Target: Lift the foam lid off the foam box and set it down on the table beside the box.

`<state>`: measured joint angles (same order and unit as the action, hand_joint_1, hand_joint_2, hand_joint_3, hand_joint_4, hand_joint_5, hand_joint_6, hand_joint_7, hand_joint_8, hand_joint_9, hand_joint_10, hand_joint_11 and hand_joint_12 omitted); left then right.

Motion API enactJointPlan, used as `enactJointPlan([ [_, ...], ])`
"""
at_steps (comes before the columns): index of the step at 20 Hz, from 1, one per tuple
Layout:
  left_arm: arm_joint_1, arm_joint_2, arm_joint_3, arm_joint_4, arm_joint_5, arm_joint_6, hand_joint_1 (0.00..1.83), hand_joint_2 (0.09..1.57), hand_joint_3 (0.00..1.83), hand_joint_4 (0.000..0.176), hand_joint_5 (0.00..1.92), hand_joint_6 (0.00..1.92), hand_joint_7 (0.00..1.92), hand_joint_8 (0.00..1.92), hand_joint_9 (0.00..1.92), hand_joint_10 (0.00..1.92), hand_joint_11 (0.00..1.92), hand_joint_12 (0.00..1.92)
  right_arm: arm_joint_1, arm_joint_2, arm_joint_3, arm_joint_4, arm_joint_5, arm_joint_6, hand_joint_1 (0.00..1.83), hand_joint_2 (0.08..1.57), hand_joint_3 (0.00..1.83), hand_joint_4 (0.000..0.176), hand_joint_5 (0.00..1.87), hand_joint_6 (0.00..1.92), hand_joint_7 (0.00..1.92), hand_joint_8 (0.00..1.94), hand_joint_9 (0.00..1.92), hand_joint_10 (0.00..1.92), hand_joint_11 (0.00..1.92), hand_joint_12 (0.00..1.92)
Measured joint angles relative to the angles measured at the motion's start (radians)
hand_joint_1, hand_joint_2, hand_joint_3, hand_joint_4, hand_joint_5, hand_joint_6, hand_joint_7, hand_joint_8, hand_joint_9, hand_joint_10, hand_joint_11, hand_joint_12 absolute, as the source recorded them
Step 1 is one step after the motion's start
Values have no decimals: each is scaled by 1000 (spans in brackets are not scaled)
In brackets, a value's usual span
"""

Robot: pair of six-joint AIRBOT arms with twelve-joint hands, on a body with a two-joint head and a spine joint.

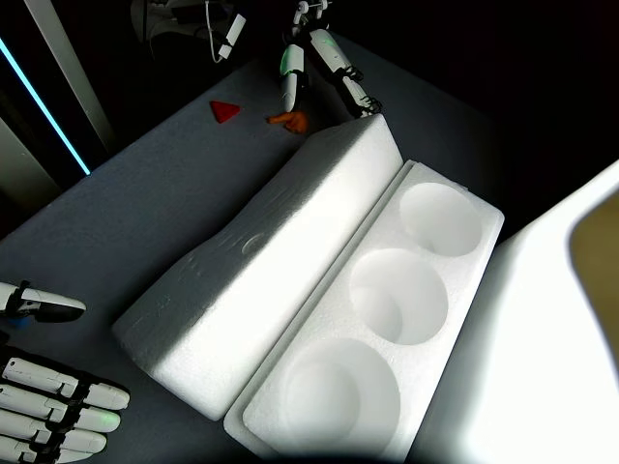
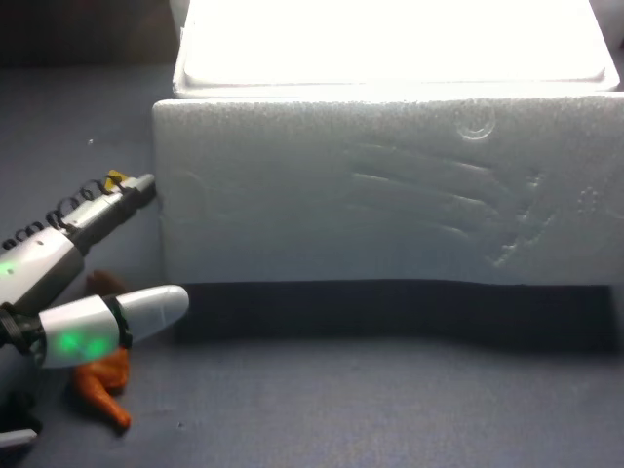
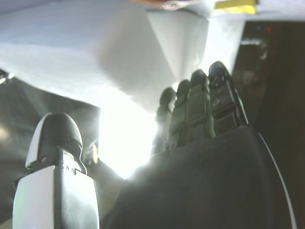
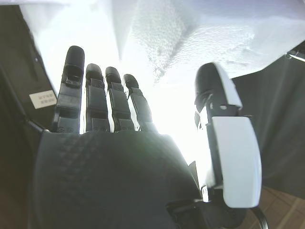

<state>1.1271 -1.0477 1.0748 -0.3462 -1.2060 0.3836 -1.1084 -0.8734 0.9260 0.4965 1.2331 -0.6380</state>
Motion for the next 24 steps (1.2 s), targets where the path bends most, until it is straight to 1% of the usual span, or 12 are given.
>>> enactJointPlan([
  [2, 0, -2, 0, 6, 1, -8, 416, 1099, 0, 25, 67, 1, 0, 0, 0, 0, 0, 341, 3, 0, -1, -11, 0, 6, 463, 1237, 6, 0, 0, 0, 0, 0, 0, 0, 0, 6],
  [6, -1, 1, -18, 14, -5, -16, 451, 1113, 3, 7, 47, 0, 0, 0, 0, 0, 0, 177, 11, 1, -10, -32, 1, 13, 408, 1249, 6, 0, 0, 0, 0, 0, 0, 0, 3, 1],
  [9, -1, 35, -51, 23, -18, -18, 427, 1113, 0, 27, 28, 4, 0, 0, 0, 0, 3, 4, 11, 34, -46, -54, 0, 16, 391, 1233, 0, 0, 0, 0, 0, 0, 0, 0, 0, 0],
  [13, 24, 80, -102, 26, -70, -16, 393, 1119, 2, 19, 28, 4, 0, 0, 0, 0, 28, 15, 10, 74, -90, -79, 40, 17, 355, 1214, 0, 0, 0, 0, 0, 0, 0, 0, 0, 0],
  [14, 39, 89, -115, 24, -74, -15, 406, 1145, 5, 19, 41, 10, 0, 0, 11, 3, 5, 215, 0, 84, -103, -87, 46, 18, 356, 1213, 0, 0, 0, 0, 0, 0, 0, 0, 0, 0],
  [15, 51, 93, -124, 26, -75, -14, 406, 1145, 5, 19, 41, 10, 0, 0, 11, 3, 5, 215, -10, 87, -108, -94, 47, 20, 356, 1213, 0, 0, 0, 0, 0, 0, 0, 0, 0, 0],
  [16, 54, 96, -128, 26, -74, -15, 407, 1153, 3, 53, 46, 8, 0, 0, 2, 0, 0, 292, -20, 87, -112, -99, 48, 27, 355, 1213, 0, 0, 0, 0, 0, 0, 0, 0, 0, 0],
  [17, 63, 102, -134, 28, -72, -14, 394, 1152, 0, 26, 47, 4, 0, 0, 18, 6, 0, 425, -31, 88, -118, -102, 42, 38, 362, 1208, 0, 0, 0, 0, 0, 0, 0, 0, 0, 0],
  [20, 69, 128, -146, 48, -66, -18, 365, 1156, 0, 50, 44, 2, 0, 0, 13, 4, 0, 426, -64, 105, -134, -124, 34, 60, 394, 1197, 0, 0, 0, 0, 0, 0, 0, 0, 0, 0],
  [21, 73, 135, -154, 48, -66, -19, 357, 1154, 0, 44, 49, 3, 0, 0, 6, 1, 0, 374, -74, 112, -139, -131, 34, 63, 401, 1203, 0, 0, 0, 0, 0, 0, 0, 0, 0, 0],
  [22, 75, 141, -156, 56, -60, -19, 380, 1138, 0, 21, 47, 0, 0, 0, 13, 2, 0, 311, -77, 116, -142, -136, 35, 66, 406, 1223, 2, 0, 0, 0, 0, 0, 0, 0, 0, 0],
  [24, 82, 145, -163, 56, -56, -19, 373, 1142, 0, 20, 52, 1, 0, 0, 27, 6, 0, 370, -79, 120, -143, -140, 35, 68, 389, 1238, 8, 0, 0, 0, 0, 0, 0, 0, 27, 13],
])
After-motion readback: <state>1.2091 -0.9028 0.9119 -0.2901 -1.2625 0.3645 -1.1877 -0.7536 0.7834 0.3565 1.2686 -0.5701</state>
